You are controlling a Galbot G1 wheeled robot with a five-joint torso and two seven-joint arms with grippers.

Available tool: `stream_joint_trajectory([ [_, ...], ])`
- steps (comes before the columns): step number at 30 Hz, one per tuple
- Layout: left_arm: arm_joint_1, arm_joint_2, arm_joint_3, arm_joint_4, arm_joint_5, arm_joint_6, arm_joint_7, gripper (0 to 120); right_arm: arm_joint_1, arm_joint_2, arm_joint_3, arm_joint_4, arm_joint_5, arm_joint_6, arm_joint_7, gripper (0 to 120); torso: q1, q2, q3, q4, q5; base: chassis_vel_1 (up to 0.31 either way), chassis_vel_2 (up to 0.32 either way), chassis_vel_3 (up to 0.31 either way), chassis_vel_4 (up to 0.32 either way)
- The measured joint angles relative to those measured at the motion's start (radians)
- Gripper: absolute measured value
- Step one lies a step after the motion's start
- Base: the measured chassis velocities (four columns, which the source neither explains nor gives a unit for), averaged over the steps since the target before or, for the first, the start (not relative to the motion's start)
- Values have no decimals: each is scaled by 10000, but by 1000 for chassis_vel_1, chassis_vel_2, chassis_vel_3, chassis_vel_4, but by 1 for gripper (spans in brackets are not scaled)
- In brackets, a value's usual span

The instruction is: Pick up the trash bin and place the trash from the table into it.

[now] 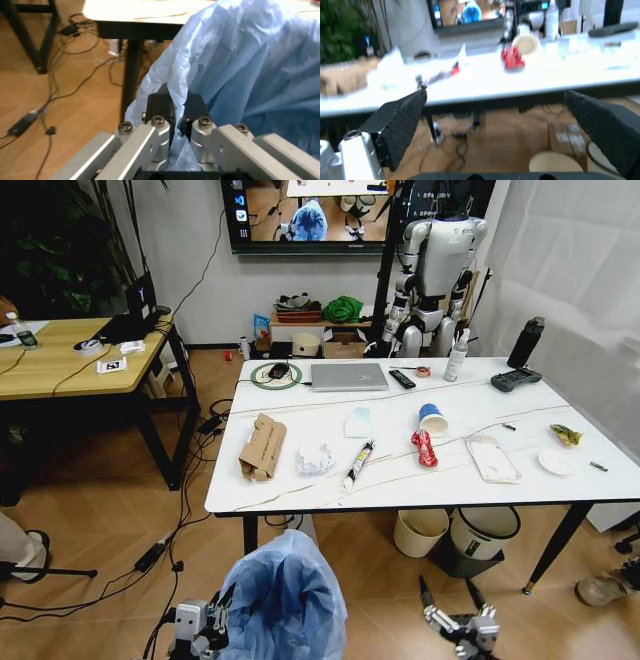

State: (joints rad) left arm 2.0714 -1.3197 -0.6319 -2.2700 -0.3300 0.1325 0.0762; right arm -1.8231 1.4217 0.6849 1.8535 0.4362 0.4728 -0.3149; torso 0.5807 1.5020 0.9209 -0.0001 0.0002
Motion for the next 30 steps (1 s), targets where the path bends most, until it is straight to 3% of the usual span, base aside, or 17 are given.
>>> stream_joint_trajectory([
  [1, 0, 0, 0, 0, 0, 0, 0, 0, 0, 0, 0, 0, 0, 0, 0, 100, 0, 0, 0, 0, 0, 0, 0, 0, 0],
  [6, 201, -391, -589, -220, -155, 46, -98, 0, 479, -1644, -148, 981, 1191, -583, 917, 99, -2, -10, -5, 0, 2, 0, 0, 0, 0],
  [7, 201, -391, -589, -220, -155, 46, -98, 0, 479, -1644, -148, 981, 1191, -583, 917, 99, -2, -10, -5, 0, 2, 0, 0, 0, 0],
  [9, 293, -559, -680, -273, -167, 78, -149, 0, 809, -2605, -321, 1224, 1690, -953, 1033, 95, -4, -13, -6, 0, 3, 0, 0, 0, 0],
  [12, 425, -961, -741, -297, 2, 58, -194, 0, 1631, -4142, -790, 1560, 2555, -2064, 1370, 96, -6, -18, -8, 2, 1, 0, 0, 0, 0],
  [16, 525, -1278, -740, -265, 147, -49, -197, 0, 2974, -4751, -1738, 1603, 2779, -3195, 2489, 100, -7, -21, -10, 1, 0, 0, 0, 0, 0],
  [20, 644, -1511, -769, -169, 355, -196, -214, 0, 4961, -4612, -3378, 1119, 2811, -4477, 3765, 100, -8, -26, -11, 2, -3, 0, 0, 0, 0],
  [23, 683, -1557, -810, -153, 389, -231, -217, 0, 5498, -4417, -3853, 946, 2811, -4821, 4028, 100, -8, -28, -12, 3, 0, 0, 0, 0, 0],
  [27, 776, -1667, -871, -138, 472, -368, -220, 0, 6961, -3333, -5059, 402, 2764, -5832, 4912, 100, -10, -29, -14, 3, -4, 0, 0, 0, 0],
  [30, 833, -1701, -855, -140, 543, -410, -221, 0, 7341, -2810, -5385, 132, 2612, -6123, 5133, 100, -10, -30, -14, 4, -1, 0, 0, 0, 0],
])
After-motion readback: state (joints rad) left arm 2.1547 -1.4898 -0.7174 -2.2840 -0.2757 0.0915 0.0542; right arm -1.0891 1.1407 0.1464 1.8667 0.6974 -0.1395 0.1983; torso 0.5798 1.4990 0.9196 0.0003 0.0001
